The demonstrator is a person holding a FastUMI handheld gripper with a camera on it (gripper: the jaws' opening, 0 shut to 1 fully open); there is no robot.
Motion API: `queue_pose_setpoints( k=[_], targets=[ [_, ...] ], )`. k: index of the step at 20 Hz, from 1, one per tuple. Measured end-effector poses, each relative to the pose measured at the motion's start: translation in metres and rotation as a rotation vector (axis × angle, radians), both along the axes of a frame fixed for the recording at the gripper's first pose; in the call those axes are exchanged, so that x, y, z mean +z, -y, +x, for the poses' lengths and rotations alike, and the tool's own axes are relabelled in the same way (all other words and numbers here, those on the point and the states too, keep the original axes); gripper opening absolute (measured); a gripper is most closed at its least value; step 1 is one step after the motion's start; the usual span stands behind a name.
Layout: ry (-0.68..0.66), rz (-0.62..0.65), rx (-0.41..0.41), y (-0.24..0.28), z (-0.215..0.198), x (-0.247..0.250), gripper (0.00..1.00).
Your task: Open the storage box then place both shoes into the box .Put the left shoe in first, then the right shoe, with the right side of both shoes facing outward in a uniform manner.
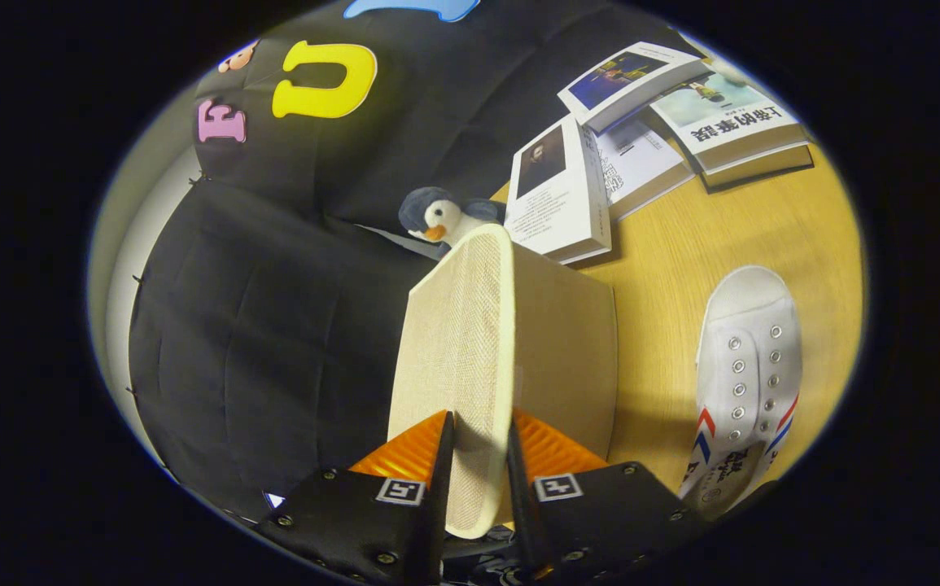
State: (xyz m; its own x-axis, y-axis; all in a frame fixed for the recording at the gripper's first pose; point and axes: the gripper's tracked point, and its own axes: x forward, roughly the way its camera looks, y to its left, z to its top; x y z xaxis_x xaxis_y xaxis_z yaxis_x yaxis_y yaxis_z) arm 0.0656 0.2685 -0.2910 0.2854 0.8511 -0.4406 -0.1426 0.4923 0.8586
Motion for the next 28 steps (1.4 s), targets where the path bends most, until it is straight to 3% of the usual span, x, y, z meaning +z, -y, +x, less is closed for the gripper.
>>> queue_pose_setpoints(
  k=[1, 4, 11, 20, 28],
  targets=[
    [-0.002, 0.007, 0.013, 0.001, 0.0, 0.004, 0.16],
    [0.008, 0.024, 0.046, 0.0, -0.004, 0.019, 0.07],
    [0.103, 0.077, 0.082, -0.026, -0.002, 0.092, 0.06],
    [0.189, 0.126, 0.191, -0.124, -0.016, 0.164, 0.08],
    [0.261, 0.044, 0.309, -0.241, -0.044, 0.164, 0.11]
  ],
)
